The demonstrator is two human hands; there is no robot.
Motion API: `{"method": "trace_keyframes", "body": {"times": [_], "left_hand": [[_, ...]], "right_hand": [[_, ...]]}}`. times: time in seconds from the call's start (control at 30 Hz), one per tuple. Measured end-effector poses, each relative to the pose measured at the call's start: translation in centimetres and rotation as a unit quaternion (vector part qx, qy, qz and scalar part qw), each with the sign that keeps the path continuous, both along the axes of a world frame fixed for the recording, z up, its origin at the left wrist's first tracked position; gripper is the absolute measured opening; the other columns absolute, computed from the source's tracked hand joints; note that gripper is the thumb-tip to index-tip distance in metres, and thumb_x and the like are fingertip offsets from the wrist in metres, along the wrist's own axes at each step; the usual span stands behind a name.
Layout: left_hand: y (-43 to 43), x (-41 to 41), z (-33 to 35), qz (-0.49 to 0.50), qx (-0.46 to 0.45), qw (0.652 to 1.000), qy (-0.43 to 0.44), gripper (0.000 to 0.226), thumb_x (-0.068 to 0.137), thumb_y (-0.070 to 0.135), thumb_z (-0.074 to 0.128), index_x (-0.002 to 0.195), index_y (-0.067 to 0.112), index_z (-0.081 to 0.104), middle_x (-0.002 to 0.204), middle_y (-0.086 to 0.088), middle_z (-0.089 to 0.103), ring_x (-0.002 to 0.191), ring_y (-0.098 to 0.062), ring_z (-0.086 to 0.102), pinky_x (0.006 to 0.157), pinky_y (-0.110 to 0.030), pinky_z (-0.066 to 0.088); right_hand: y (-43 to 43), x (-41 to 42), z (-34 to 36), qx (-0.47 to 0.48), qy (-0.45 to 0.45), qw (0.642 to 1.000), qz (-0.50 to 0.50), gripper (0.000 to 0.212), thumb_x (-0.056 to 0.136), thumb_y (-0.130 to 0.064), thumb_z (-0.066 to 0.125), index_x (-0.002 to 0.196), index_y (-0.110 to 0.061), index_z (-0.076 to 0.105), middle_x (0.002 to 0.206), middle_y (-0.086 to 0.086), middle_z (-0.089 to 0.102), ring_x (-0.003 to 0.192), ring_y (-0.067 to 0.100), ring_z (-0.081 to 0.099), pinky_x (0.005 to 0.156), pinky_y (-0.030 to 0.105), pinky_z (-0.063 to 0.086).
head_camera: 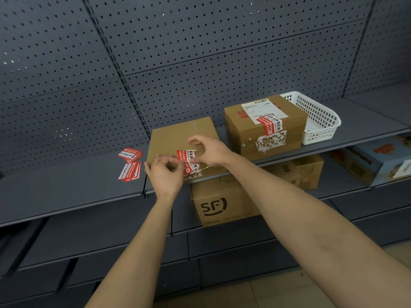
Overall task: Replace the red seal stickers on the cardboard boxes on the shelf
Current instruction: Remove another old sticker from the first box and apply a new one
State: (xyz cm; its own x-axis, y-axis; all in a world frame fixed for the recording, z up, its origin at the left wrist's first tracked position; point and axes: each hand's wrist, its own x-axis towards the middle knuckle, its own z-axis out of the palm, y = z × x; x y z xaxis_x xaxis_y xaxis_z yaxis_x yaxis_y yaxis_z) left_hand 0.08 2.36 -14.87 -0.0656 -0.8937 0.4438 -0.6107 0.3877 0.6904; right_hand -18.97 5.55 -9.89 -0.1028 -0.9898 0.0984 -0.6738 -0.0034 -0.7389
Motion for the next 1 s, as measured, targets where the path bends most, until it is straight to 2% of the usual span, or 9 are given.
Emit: {"method": "trace_keyframes", "body": {"times": [0.07, 0.17, 0.27, 0.4, 0.47, 0.53, 0.63, 0.8, 1.0], "left_hand": [[-0.4, 0.4, 0.5, -0.018, 0.021, 1.000, 0.007, 0.022, 0.090, 0.036, 0.082, 0.071, 0.035, 0.071, 0.109, 0.011, 0.076, 0.134, -0.021, 0.061, 0.131, -0.059, 0.010], [-0.4, 0.4, 1.2, -0.029, 0.037, 0.999, 0.010, 0.028, 0.089, 0.031, 0.085, 0.068, 0.040, 0.069, 0.113, 0.012, 0.074, 0.140, -0.024, 0.057, 0.130, -0.061, 0.016], [-0.3, 0.5, 1.1, -0.030, 0.035, 0.999, -0.001, 0.027, 0.090, 0.033, 0.084, 0.068, 0.038, 0.069, 0.122, 0.006, 0.075, 0.144, -0.024, 0.054, 0.132, -0.058, 0.008], [-0.3, 0.6, 0.9, -0.032, 0.034, 0.999, -0.005, 0.024, 0.092, 0.033, 0.083, 0.070, 0.032, 0.073, 0.125, 0.004, 0.076, 0.147, -0.022, 0.051, 0.134, -0.056, 0.004], [-0.1, 0.6, 1.1, -0.032, 0.032, 0.999, -0.007, 0.019, 0.092, 0.028, 0.083, 0.075, 0.031, 0.076, 0.128, 0.002, 0.075, 0.150, -0.023, 0.048, 0.134, -0.054, 0.002], [-0.1, 0.7, 1.1, -0.037, 0.033, 0.999, -0.009, 0.016, 0.091, 0.022, 0.082, 0.078, 0.030, 0.078, 0.130, 0.001, 0.074, 0.151, -0.023, 0.046, 0.134, -0.053, 0.000], [-0.1, 0.8, 1.1, -0.044, 0.032, 0.999, -0.005, 0.025, 0.090, 0.018, 0.081, 0.075, 0.037, 0.073, 0.132, 0.001, 0.073, 0.150, -0.022, 0.047, 0.135, -0.052, 0.001], [-0.3, 0.9, 0.9, -0.044, 0.033, 0.998, 0.013, 0.030, 0.088, 0.018, 0.082, 0.074, 0.041, 0.070, 0.132, 0.005, 0.068, 0.147, -0.023, 0.049, 0.135, -0.050, 0.001], [-0.1, 1.1, 0.9, -0.058, 0.028, 0.998, 0.024, 0.033, 0.087, 0.017, 0.081, 0.071, 0.043, 0.069, 0.134, 0.003, 0.064, 0.143, -0.023, 0.051, 0.134, -0.051, -0.001]], "right_hand": [[0.4, -0.4, 0.7, 0.044, -0.024, 0.998, 0.024, 0.094, 0.084, -0.005, 0.087, 0.160, -0.035, 0.042, 0.162, -0.007, 0.050, 0.137, 0.018, 0.056, 0.076, 0.016, 0.049], [0.5, -0.6, 1.2, 0.068, -0.009, 0.997, 0.045, 0.108, 0.081, 0.018, 0.071, 0.167, -0.032, 0.029, 0.168, -0.008, 0.041, 0.124, 0.016, 0.063, 0.072, 0.026, 0.064], [0.6, -0.4, 1.1, 0.060, 0.013, 0.997, 0.042, 0.104, 0.082, 0.019, 0.064, 0.167, -0.030, 0.030, 0.168, -0.010, 0.041, 0.110, 0.012, 0.068, 0.070, 0.027, 0.063], [0.5, -0.5, 0.9, 0.054, 0.019, 0.998, 0.037, 0.099, 0.084, 0.017, 0.063, 0.166, -0.029, 0.033, 0.167, -0.008, 0.044, 0.125, 0.016, 0.062, 0.075, 0.025, 0.059], [0.5, -0.5, 1.0, 0.055, 0.019, 0.998, 0.035, 0.099, 0.085, 0.016, 0.065, 0.166, -0.028, 0.032, 0.167, -0.009, 0.043, 0.120, 0.016, 0.064, 0.077, 0.026, 0.060], [0.6, -0.5, 0.9, 0.058, 0.020, 0.998, 0.034, 0.102, 0.084, 0.017, 0.066, 0.168, -0.027, 0.029, 0.168, -0.011, 0.042, 0.118, 0.016, 0.065, 0.086, 0.030, 0.062], [0.6, -0.5, 0.9, 0.058, 0.020, 0.998, 0.030, 0.103, 0.084, 0.018, 0.066, 0.169, -0.027, 0.026, 0.168, -0.012, 0.041, 0.134, 0.020, 0.059, 0.093, 0.028, 0.057], [0.7, -0.5, 1.0, 0.059, 0.021, 0.998, 0.031, 0.103, 0.085, 0.016, 0.066, 0.169, -0.028, 0.025, 0.169, -0.011, 0.040, 0.134, 0.019, 0.058, 0.081, 0.020, 0.052], [0.6, -0.4, 0.9, 0.060, 0.027, 0.997, 0.026, 0.106, 0.084, 0.016, 0.068, 0.169, -0.029, 0.025, 0.169, -0.012, 0.041, 0.136, 0.020, 0.057, 0.098, 0.031, 0.056]]}}
